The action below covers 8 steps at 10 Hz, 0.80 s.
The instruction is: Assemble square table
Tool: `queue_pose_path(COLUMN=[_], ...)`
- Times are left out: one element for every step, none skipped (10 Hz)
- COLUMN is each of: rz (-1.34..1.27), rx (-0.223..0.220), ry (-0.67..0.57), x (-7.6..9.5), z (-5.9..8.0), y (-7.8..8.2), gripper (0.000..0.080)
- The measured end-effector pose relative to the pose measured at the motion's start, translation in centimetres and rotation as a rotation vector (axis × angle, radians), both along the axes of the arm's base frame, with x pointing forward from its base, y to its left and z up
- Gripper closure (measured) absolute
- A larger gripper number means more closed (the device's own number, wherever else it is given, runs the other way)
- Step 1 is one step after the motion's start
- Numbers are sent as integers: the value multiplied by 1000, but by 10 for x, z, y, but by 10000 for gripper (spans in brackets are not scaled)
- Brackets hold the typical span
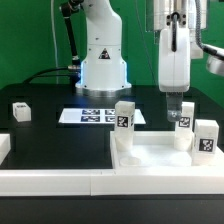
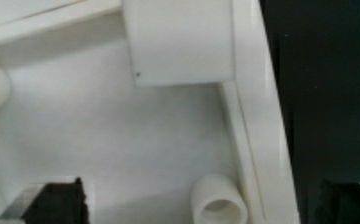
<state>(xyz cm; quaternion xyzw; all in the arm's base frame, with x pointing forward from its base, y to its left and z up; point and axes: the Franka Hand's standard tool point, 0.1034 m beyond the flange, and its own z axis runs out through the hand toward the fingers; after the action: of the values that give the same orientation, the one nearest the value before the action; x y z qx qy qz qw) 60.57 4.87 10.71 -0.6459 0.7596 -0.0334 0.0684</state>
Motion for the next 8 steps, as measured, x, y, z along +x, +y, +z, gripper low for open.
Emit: queue_pose_path(rz=[29, 93, 121, 111, 122, 205, 269, 371], rx=[8, 9, 6, 3, 1, -13, -25, -42], ry=[-17, -34, -38, -36, -30, -34, -36, -40], x=[-10, -17, -24, -23, -24, -24, -25, -25], z=[14, 28, 33, 32, 28, 28, 28, 28], y=[-16, -32, -43, -46, -39, -39, -40, -40], gripper=[151, 151, 151, 151, 151, 151, 151, 151])
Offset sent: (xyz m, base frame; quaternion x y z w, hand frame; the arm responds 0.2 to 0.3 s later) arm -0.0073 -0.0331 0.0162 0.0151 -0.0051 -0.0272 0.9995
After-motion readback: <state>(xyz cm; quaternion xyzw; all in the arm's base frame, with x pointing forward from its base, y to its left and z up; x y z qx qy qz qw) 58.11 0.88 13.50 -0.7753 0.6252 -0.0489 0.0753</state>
